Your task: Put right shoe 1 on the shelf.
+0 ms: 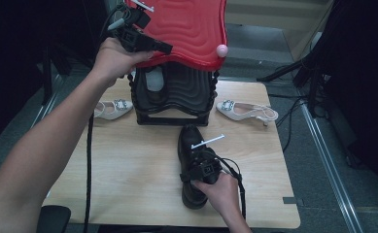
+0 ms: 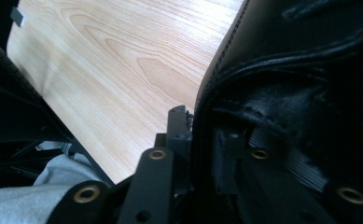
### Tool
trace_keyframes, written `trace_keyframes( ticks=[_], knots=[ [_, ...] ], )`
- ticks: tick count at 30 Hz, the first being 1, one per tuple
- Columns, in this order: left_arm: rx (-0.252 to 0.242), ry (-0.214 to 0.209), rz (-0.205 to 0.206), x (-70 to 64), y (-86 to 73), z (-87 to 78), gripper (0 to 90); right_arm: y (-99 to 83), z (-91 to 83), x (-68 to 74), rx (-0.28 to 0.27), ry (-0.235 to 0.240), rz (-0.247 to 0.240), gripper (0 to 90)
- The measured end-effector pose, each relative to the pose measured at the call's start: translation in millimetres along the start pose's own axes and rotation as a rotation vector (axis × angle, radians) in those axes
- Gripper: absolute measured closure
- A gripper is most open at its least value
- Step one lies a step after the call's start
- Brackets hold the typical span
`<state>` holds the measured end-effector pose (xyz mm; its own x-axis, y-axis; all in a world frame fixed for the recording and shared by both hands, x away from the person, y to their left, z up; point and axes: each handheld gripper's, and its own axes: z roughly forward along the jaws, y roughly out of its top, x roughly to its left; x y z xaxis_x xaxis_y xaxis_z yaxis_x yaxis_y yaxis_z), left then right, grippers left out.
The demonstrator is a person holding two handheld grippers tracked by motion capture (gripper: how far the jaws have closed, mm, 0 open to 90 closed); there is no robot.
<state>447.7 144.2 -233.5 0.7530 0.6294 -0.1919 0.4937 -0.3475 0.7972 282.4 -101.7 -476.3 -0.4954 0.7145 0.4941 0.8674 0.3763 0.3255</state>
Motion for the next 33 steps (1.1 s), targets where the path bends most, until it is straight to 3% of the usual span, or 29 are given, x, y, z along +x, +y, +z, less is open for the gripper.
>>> trace_keyframes(
  ticks=[6, 14, 18, 25, 33],
  knots=[
    [0.000, 0.001, -0.016, 4.5, 0.5, 0.3, 90.0, -3.2, -19.5, -9.0, -0.016, 0.008, 0.013, 87.2],
    [0.022, 0.014, -0.004, 1.4, 4.4, 2.4, 90.0, -2.3, -47.7, -16.3, -0.060, 0.011, 0.017, 87.6],
    [0.020, 0.009, -0.006, 2.6, 5.1, 3.0, 90.0, -1.1, -61.7, -17.8, -0.083, 0.064, 0.031, 87.5],
    [0.022, 0.027, -0.025, 8.0, 6.5, 2.2, 90.0, 0.2, -72.6, -5.6, -0.094, 0.075, -0.005, 87.5],
    [0.029, 0.036, -0.012, 10.0, 6.4, 3.6, 90.0, 10.7, -93.7, 5.8, -0.146, 0.080, -0.046, 87.5]
  ],
)
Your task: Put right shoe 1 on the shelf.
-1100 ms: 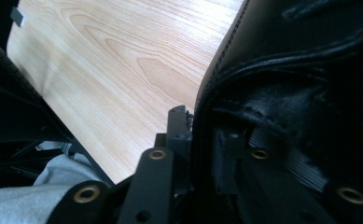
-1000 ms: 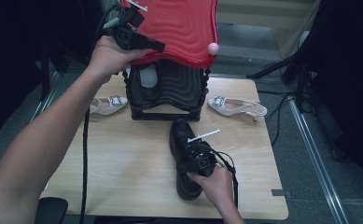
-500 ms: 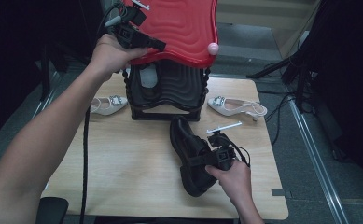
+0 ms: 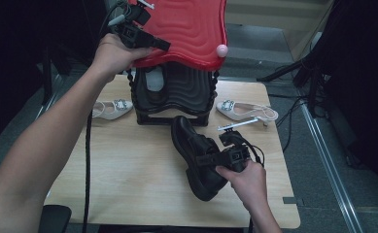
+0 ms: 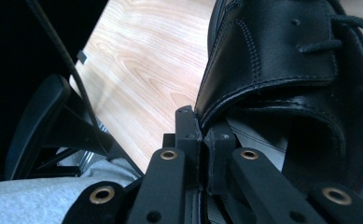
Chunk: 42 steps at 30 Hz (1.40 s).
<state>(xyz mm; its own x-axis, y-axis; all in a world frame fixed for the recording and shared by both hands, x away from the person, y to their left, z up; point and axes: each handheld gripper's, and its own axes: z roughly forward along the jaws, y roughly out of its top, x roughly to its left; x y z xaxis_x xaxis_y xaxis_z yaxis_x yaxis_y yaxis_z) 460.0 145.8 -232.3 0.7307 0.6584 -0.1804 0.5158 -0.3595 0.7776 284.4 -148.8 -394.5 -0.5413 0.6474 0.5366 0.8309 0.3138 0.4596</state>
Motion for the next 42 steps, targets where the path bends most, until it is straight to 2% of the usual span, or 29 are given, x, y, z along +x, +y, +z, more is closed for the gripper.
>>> trace_keyframes(
  ticks=[7, 15, 20, 24, 29, 34, 37, 39, 42],
  knots=[
    [-0.001, 0.002, 0.006, 0.4, -0.6, 0.5, 90.0, 15.2, -18.9, 12.6, -0.036, 0.014, -0.042, 87.5],
    [0.002, -0.005, -0.004, 2.8, -1.1, 0.9, 90.0, 34.9, -36.7, 21.3, -0.080, -0.013, -0.067, 87.6],
    [0.001, -0.002, -0.006, 2.9, -1.4, 1.5, 90.0, 53.3, -39.6, 21.5, -0.123, -0.034, -0.074, 87.6],
    [-0.002, -0.003, -0.009, 2.9, -1.9, 1.6, 90.0, 67.0, -34.2, 20.8, -0.165, -0.081, -0.087, 87.6],
    [-0.004, -0.007, -0.012, 3.9, -2.6, 1.3, 90.0, 79.6, -15.3, 20.9, -0.209, -0.170, -0.124, 87.6],
    [0.005, 0.003, -0.014, 3.5, -2.8, 1.1, 90.0, 84.3, 1.8, 16.3, -0.238, -0.232, -0.128, 87.6],
    [0.005, 0.006, -0.013, 3.6, -3.2, 0.9, 90.0, 84.7, 9.2, 15.9, -0.265, -0.287, -0.153, 87.6],
    [0.002, 0.005, -0.015, 4.0, -3.1, 1.3, 90.0, 84.6, 13.9, 14.6, -0.274, -0.289, -0.165, 87.6],
    [0.001, 0.001, -0.013, 4.4, -3.3, 1.4, 90.0, 84.8, 16.7, 18.2, -0.318, -0.287, -0.166, 87.5]
  ],
)
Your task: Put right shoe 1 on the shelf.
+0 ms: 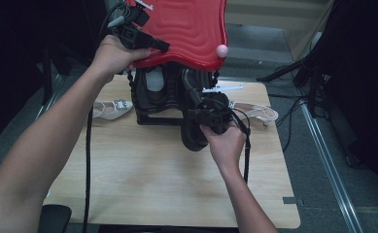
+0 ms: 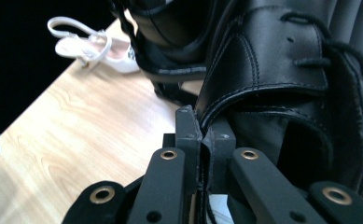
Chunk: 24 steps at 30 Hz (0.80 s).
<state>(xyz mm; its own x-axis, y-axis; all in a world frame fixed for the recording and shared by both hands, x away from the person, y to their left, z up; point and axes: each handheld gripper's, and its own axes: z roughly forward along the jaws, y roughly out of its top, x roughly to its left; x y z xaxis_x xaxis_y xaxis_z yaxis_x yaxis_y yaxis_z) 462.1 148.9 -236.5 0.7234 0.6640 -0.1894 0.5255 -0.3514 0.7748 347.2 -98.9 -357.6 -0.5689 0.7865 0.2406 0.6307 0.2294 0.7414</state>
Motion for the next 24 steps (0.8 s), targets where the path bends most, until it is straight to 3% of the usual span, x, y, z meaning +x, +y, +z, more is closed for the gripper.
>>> trace_keyframes(
  ticks=[3, 6, 10, 13, 21, 24],
  knots=[
    [-0.002, -0.001, -0.002, -0.3, -0.4, -0.1, 90.0, 3.6, 4.4, 4.5, -0.018, -0.036, -0.032, 87.5],
    [-0.008, -0.008, 0.002, 0.1, -0.7, -0.5, 90.0, 6.5, 12.7, 5.9, -0.025, -0.037, -0.045, 87.5],
    [-0.022, -0.048, -0.004, 2.0, -1.5, -2.2, 90.0, 8.9, 22.0, 10.2, -0.054, -0.072, -0.065, 87.5],
    [-0.019, -0.045, -0.013, 2.5, -1.7, -2.2, 90.0, 10.5, 32.0, 10.2, -0.048, -0.103, -0.092, 87.5],
    [-0.012, -0.029, -0.008, 1.6, -1.3, -1.9, 90.0, 16.5, 49.7, -0.5, -0.056, -0.069, -0.057, 87.4],
    [-0.011, -0.030, -0.010, 1.6, -1.3, -2.0, 90.0, 22.2, 53.8, -0.2, -0.060, -0.089, -0.063, 87.4]
  ],
)
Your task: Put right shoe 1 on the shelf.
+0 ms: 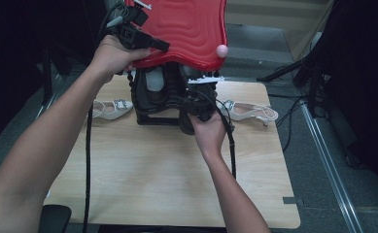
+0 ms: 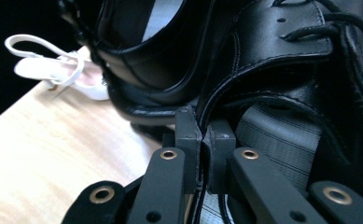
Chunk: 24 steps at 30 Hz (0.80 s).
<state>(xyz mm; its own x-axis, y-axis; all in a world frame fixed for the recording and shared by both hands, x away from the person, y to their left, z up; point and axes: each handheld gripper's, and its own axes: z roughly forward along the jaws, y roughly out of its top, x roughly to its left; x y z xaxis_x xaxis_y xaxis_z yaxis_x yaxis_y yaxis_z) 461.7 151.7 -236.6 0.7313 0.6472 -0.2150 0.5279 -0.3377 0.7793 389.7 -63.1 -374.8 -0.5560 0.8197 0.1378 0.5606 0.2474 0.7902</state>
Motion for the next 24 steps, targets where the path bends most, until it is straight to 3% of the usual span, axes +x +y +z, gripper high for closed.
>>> trace_keyframes(
  ticks=[5, 8, 12, 20, 24],
  knots=[
    [0.000, -0.003, -0.001, 0.2, -0.2, -0.4, 90.0, 5.5, 9.6, -2.7, -0.023, -0.043, -0.020, 87.3],
    [-0.001, -0.002, -0.004, 0.2, -0.2, -0.5, 90.0, 7.5, 14.1, -6.9, -0.036, -0.038, -0.002, 87.3],
    [-0.002, -0.001, -0.006, 0.3, 0.0, -0.3, 90.0, 8.0, 17.8, -7.6, -0.060, -0.052, -0.013, 86.5],
    [0.008, 0.031, -0.005, -0.8, 0.7, 1.7, 90.0, 6.7, 20.1, -6.2, -0.060, -0.030, 0.015, 78.9],
    [0.007, 0.030, -0.005, -0.2, 0.3, 1.4, 90.0, 6.7, 17.7, -7.0, -0.079, 0.024, 0.043, 72.1]
  ],
)
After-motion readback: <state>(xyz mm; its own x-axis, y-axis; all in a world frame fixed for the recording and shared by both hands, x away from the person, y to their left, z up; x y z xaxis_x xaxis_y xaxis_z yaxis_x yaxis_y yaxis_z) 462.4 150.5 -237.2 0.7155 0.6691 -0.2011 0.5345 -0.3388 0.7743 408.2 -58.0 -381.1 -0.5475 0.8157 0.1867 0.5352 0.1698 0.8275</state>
